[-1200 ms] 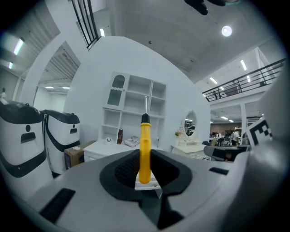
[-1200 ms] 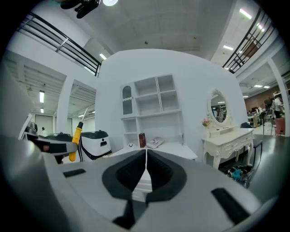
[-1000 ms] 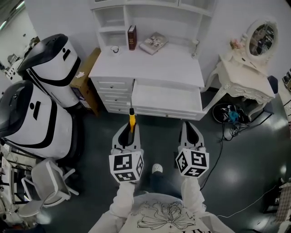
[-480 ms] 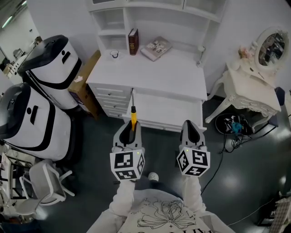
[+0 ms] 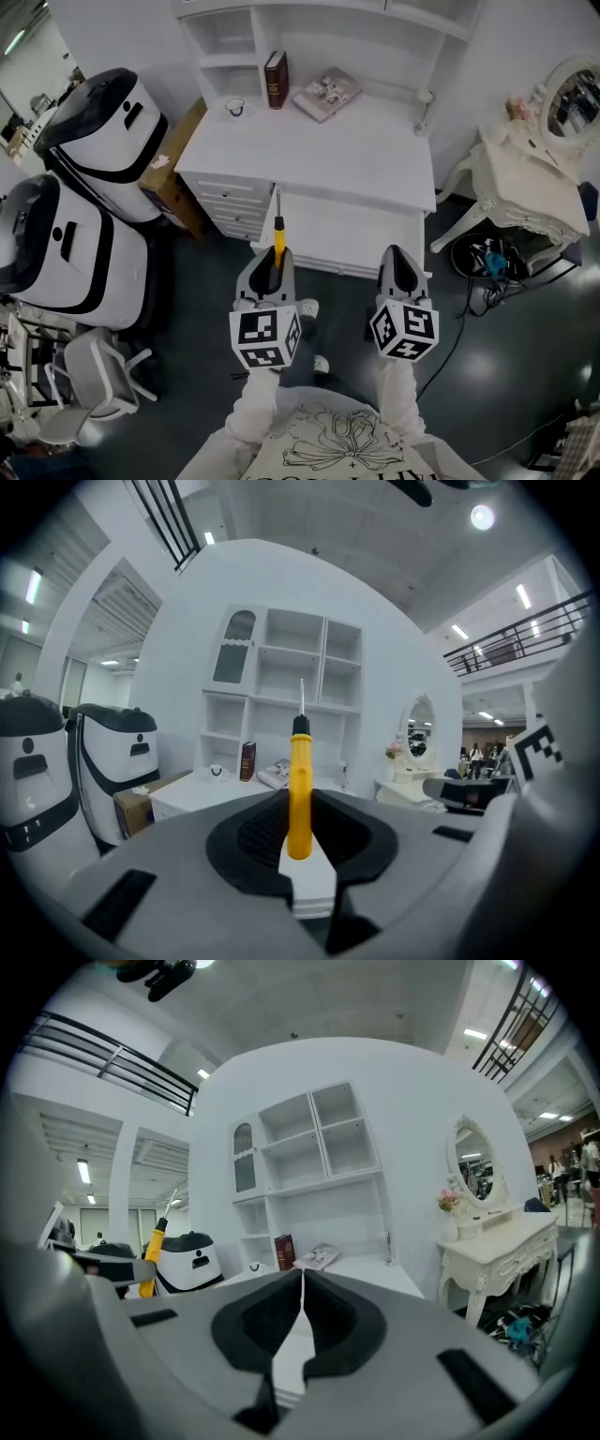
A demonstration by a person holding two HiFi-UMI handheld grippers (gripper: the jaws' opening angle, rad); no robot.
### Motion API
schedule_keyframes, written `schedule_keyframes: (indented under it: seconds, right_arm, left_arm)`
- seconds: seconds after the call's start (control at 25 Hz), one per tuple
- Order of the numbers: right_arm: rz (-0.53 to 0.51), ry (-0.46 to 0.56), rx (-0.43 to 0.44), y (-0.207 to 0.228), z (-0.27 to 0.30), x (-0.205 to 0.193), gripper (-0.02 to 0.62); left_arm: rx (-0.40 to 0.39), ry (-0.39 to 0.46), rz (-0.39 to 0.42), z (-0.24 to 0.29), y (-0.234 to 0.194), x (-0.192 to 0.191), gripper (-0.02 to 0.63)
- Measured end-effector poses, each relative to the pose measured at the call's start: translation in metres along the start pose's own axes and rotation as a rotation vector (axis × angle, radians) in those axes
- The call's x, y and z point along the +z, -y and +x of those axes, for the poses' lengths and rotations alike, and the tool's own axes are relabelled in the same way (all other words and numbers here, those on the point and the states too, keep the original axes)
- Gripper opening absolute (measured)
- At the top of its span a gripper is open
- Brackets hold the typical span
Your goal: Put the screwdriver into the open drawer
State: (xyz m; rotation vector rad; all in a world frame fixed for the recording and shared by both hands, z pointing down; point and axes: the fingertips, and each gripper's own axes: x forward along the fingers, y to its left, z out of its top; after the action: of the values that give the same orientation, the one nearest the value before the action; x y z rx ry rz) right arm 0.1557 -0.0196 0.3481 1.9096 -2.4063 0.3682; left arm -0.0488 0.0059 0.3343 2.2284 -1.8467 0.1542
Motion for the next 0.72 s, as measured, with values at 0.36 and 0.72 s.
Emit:
schedule_keyframes:
  seconds: [0.36,0.72]
  right_arm:
    - [-0.01,-0.007,0.001,0.006,0.061,0.008,0.008]
    - [-0.007,-0.011,-0.025,0.014,0.135,0.018,0.008]
  left_arm:
    - [0.008,-0.022,-0.019,0.06,-0.022,0.003,0.066]
    - [-0.034,-0.038,-0.01,0.137,-0.038,0.018,0.066]
